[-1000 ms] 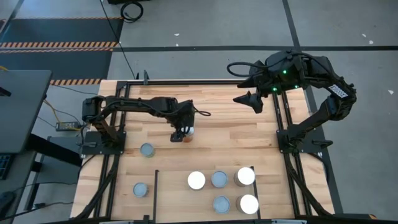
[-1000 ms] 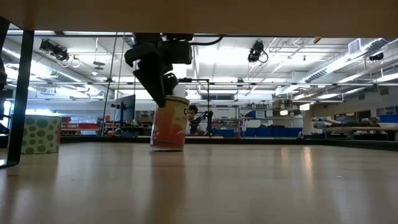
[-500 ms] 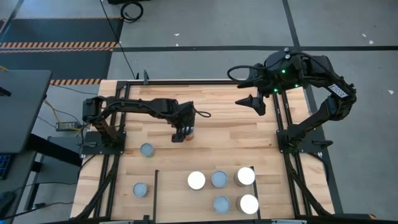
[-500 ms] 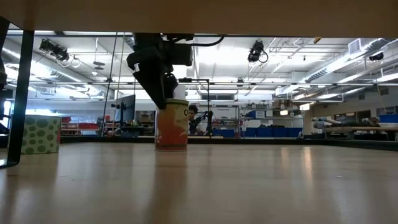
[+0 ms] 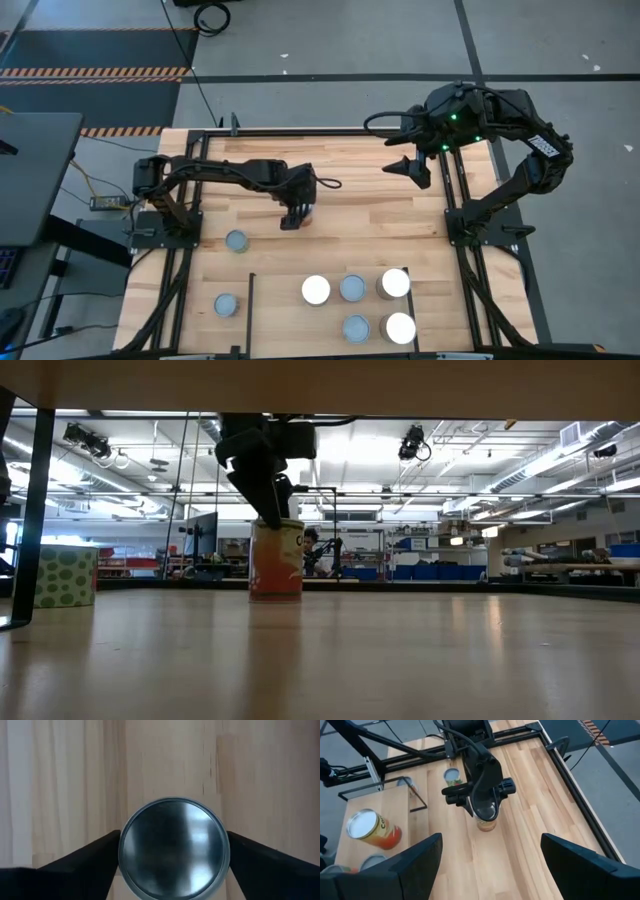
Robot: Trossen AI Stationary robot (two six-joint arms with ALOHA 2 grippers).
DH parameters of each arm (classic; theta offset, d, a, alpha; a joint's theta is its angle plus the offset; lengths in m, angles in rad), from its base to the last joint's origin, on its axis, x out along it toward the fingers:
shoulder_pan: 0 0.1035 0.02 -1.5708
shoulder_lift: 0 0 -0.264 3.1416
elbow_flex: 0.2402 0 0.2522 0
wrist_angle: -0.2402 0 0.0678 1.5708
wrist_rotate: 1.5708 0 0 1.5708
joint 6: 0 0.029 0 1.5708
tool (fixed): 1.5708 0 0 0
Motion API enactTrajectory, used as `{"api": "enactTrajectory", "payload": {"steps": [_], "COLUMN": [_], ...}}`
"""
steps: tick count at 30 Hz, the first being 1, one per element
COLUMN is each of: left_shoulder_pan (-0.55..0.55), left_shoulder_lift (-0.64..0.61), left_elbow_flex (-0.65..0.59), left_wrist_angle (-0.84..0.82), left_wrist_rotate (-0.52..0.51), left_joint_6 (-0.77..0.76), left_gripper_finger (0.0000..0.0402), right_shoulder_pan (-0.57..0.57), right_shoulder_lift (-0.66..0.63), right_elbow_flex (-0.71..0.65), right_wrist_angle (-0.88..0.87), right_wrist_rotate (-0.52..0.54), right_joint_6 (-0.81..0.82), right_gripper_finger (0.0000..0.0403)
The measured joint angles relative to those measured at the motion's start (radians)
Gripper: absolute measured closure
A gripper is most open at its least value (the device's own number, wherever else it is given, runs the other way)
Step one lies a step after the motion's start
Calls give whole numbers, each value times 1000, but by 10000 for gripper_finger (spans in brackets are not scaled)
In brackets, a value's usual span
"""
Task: Pick and place cans onto a shelf
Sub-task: Put the orange canned corn on the shelf
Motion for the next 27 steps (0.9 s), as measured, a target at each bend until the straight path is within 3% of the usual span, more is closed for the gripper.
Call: {"api": "enactTrajectory", "payload": {"steps": [3,8,12,22,27], "left_shoulder_pan": [-6,-51,-90,-265,-428], "left_shoulder_lift": [14,29,-14,-193,-183], "left_elbow_flex": [3,11,77,542,802], "left_wrist_angle": [18,19,-128,-519,-617], "left_wrist_rotate": [3,-32,-53,-98,-102], "left_joint_6": [-14,-23,-97,-195,-258], "left_gripper_finger": [80,80,80,80,80], "right_shoulder_pan": [1,15,43,88,113], "right_shoulder_lift": [0,-4,-12,-10,-5], "right_elbow_flex": [0,0,0,0,0], "right_wrist_angle": [-12,-64,-76,-75,-76], "right_wrist_rotate": [-8,-9,-3,105,155], "right_joint_6": [2,53,101,179,239], "right_gripper_finger": [57,57,57,57,57]}}
